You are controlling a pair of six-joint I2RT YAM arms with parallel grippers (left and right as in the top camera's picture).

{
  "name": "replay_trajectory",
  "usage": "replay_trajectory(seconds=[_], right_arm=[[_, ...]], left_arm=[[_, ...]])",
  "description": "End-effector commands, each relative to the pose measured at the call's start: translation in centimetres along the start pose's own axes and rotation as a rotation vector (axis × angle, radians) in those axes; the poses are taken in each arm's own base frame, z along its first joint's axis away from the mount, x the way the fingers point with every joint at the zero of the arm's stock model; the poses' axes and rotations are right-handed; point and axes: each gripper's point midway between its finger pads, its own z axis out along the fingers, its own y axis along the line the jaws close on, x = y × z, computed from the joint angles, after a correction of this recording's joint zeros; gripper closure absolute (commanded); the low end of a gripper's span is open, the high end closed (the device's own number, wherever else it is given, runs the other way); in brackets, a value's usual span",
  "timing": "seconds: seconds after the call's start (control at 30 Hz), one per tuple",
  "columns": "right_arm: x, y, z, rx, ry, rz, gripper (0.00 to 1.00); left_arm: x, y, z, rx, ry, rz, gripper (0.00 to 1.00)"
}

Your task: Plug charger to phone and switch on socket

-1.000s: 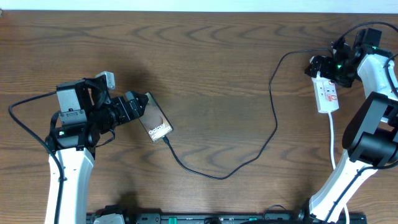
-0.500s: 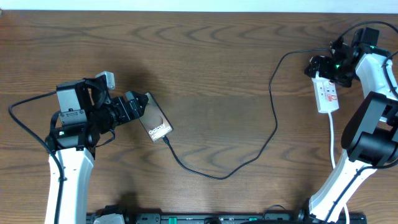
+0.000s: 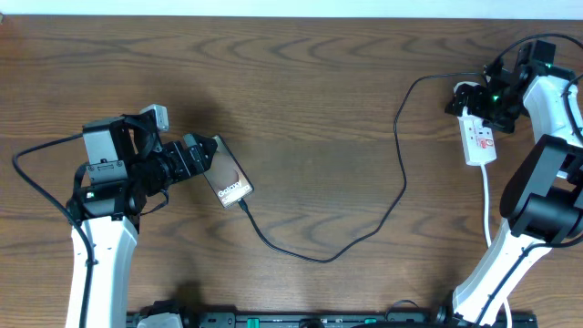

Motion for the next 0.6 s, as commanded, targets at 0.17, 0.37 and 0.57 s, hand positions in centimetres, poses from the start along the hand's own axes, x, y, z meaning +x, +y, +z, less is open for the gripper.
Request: replay_trajectory(seconds=[0.17,0.37,0.57], right_arm=[[-0.4,0.6,0.8,-0.009,-0.002,-0.013,0.01],[-0.3,-1.1,0.7,0.09,0.005,-0.012,0.01],[-0.4,-1.1,0.7,0.086,-0.001,-0.013,0.01]], left_arm=[[0.0,0.0,-0.1,-0.005,-0.003,0.018,0.11],[0.0,0.0,-0.1,-0.005,-0.003,0.018,0.11],[0.0,0.0,-0.1,-0.005,-0.003,0.018,0.11]])
